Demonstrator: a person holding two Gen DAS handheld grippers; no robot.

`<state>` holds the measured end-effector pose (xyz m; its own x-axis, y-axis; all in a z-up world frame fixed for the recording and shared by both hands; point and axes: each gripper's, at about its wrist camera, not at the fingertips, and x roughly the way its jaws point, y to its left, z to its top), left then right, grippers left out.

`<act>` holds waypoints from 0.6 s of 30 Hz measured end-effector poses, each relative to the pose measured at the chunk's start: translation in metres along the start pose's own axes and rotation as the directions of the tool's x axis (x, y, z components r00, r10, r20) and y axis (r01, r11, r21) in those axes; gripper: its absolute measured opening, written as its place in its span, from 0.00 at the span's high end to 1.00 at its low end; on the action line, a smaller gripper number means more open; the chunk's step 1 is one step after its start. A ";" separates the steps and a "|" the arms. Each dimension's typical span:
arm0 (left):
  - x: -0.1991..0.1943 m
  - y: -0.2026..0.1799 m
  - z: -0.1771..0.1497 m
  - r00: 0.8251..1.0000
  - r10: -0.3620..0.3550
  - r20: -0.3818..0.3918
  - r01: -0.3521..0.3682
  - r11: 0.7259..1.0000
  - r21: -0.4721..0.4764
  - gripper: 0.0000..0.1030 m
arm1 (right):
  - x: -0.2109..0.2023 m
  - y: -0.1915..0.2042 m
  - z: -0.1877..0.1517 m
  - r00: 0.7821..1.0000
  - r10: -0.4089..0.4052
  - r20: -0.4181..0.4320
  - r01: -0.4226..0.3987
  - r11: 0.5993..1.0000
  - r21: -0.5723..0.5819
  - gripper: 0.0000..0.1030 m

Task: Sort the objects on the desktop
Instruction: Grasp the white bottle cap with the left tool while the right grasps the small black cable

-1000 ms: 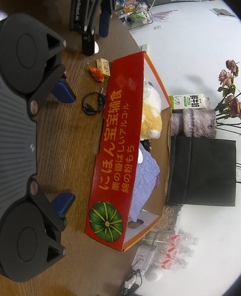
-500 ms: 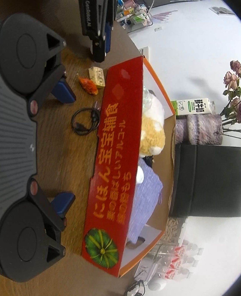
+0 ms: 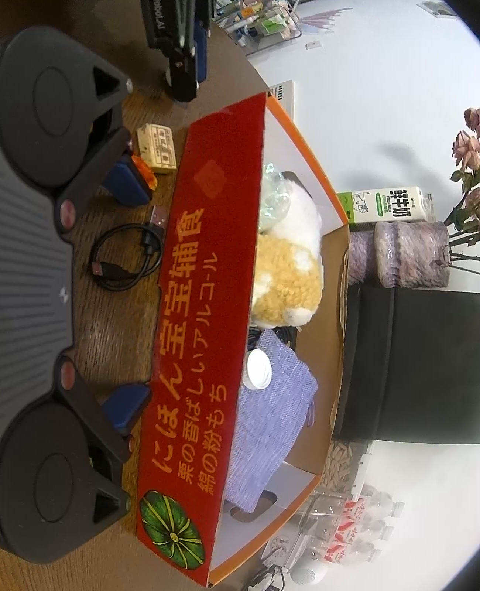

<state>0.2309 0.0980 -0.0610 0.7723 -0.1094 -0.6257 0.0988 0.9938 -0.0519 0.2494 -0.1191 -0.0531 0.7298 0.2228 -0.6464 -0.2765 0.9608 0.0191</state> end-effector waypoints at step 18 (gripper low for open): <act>-0.006 0.002 -0.005 1.000 -0.014 0.020 0.014 1.000 -0.002 0.72 | -0.021 0.003 -0.001 0.990 0.125 0.058 -0.125 0.992 -0.013 0.80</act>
<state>0.2235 0.1007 -0.0609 0.7830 -0.1236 -0.6096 0.1083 0.9922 -0.0621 0.2323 -0.1214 -0.0401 0.7246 0.3505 -0.5935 -0.3734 0.9233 0.0894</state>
